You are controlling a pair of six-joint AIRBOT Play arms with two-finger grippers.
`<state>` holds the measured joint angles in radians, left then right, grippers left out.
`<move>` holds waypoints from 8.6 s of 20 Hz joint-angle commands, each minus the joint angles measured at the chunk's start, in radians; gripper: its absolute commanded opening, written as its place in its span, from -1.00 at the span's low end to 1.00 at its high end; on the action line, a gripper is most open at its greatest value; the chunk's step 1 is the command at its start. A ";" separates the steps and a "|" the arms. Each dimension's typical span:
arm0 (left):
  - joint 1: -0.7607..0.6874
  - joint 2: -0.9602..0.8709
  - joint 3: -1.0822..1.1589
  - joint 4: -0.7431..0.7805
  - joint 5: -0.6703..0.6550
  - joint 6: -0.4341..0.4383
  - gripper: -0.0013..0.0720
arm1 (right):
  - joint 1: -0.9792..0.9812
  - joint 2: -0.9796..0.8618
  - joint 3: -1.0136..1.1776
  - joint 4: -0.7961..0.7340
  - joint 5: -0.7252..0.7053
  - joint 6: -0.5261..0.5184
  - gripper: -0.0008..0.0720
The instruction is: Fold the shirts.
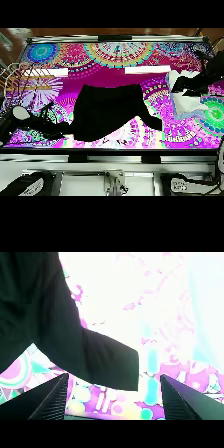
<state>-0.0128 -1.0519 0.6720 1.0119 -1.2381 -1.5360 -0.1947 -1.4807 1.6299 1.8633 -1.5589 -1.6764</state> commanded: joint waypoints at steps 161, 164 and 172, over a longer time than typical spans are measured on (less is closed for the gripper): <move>0.081 0.068 0.590 0.311 0.076 0.233 -0.88 | 0.091 0.174 -0.030 -0.034 0.301 -0.066 -0.80; 0.081 -0.143 0.622 0.236 0.216 0.234 -0.88 | 0.137 0.003 -0.030 -0.025 0.529 0.101 -0.80; 0.082 -0.508 0.678 0.008 0.262 0.146 -0.83 | 0.199 -0.246 -0.030 0.031 0.589 0.288 -0.74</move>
<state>0.0677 -1.4555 1.3441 1.1046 -0.9825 -1.3251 -0.0132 -1.6470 1.5997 1.8549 -0.9466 -1.4490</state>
